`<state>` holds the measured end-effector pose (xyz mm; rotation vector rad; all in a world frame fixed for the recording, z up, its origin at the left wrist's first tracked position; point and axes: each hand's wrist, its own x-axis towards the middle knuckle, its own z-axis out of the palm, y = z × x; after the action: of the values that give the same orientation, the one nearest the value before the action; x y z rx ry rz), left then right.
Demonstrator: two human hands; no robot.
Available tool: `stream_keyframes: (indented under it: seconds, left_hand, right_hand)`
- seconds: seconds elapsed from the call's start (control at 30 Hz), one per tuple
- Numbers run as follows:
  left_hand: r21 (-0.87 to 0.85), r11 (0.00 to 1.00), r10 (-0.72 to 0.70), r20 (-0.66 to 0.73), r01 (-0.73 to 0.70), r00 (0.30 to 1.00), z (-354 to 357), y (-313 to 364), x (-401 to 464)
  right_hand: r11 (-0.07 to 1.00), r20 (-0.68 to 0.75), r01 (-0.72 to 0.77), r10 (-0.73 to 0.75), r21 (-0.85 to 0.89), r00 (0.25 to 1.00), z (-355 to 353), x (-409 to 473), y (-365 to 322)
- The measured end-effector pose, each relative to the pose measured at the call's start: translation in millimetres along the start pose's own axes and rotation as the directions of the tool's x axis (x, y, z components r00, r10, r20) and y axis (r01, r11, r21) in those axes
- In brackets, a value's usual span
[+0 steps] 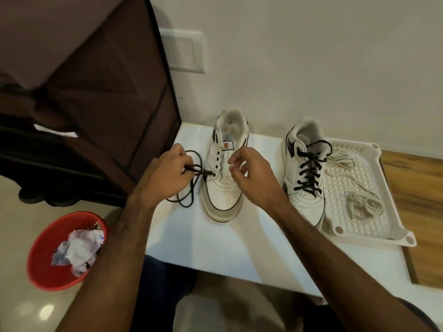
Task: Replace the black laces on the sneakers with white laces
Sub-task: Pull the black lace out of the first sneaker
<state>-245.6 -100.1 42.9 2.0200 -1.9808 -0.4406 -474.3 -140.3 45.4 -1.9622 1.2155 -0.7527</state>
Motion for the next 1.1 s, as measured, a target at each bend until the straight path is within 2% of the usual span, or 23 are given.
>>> stream_keyframes:
  seconds: [0.1, 0.2, 0.3, 0.37, 0.43, 0.47, 0.57, 0.63, 0.8, 0.93, 1.0, 1.1]
  left_hand:
    - [-0.15, 0.985, -0.086, -0.025, 0.081, 0.996, 6.6, -11.6, -8.3]
    - [-0.295, 0.942, -0.153, 0.05, 0.161, 0.987, 14.1, -10.4, -10.2]
    - [-0.247, 0.937, -0.218, 0.134, 0.245, 0.967, 28.3, -5.8, -8.4]
    - [-0.236, 0.938, -0.24, 0.083, 0.253, 0.967, 31.7, -3.9, -6.2]
    - [-0.322, 0.917, -0.237, 0.033, 0.235, 0.971, 29.6, -4.9, -5.2]
    - [-0.306, 0.921, -0.242, 0.035, 0.241, 0.97, 28.9, -6.9, -5.9]
    - [0.033, 0.953, -0.303, 0.13, 0.301, 0.944, 30.7, -10.2, -10.1]
    - [0.129, 0.943, -0.327, 0.172, 0.308, 0.929, 35.1, -9.6, -11.3]
    - [-0.184, 0.932, -0.282, 0.176, 0.313, 0.943, 43.7, -1.2, -13.1]
    - [-0.27, 0.909, -0.297, 0.111, 0.317, 0.948, 41.6, 8.4, -29.5]
    - [-0.419, 0.837, -0.319, 0.146, 0.351, 0.936, 34.7, 13.7, -37.5]
    - [-0.629, 0.693, -0.206, 0.295, 0.351, 0.933, -1.1, 33.5, -54.6]
  right_hand:
    - [1.0, 0.043, -0.002, 0.001, 0.025, 0.999, -3.8, -10.0, -0.7]
    - [0.998, 0.053, -0.003, 0.0, 0.057, 0.999, -7.1, -13.5, 0.0]
    - [0.998, 0.061, 0.009, -0.013, 0.066, 0.998, -8.3, -13.4, -0.3]
    - [0.997, 0.061, 0.024, -0.028, 0.069, 0.998, -8.4, -12.7, 0.3]
    - [0.996, 0.061, 0.035, -0.04, 0.076, 0.997, -8.4, -11.9, 1.2]
    - [0.996, 0.061, 0.037, -0.042, 0.082, 0.997, -8.4, -11.3, 2.0]
    - [0.995, 0.068, 0.03, -0.037, 0.1, 0.997, -9.4, -10.0, 5.3]
    - [0.994, 0.071, 0.028, -0.035, 0.104, 0.997, -8.7, -10.0, 7.0]
    - [0.995, 0.094, -0.011, 0.001, 0.102, 0.996, -6.5, -11.6, 7.4]
    - [0.988, 0.115, -0.063, 0.046, 0.142, 0.992, -3.2, -24.7, -0.5]
    - [0.979, 0.119, -0.085, 0.063, 0.187, 0.991, 2.1, -32.9, -5.9]
    - [0.954, 0.108, -0.101, 0.073, 0.282, 0.991, 2.7, -46.3, -28.3]
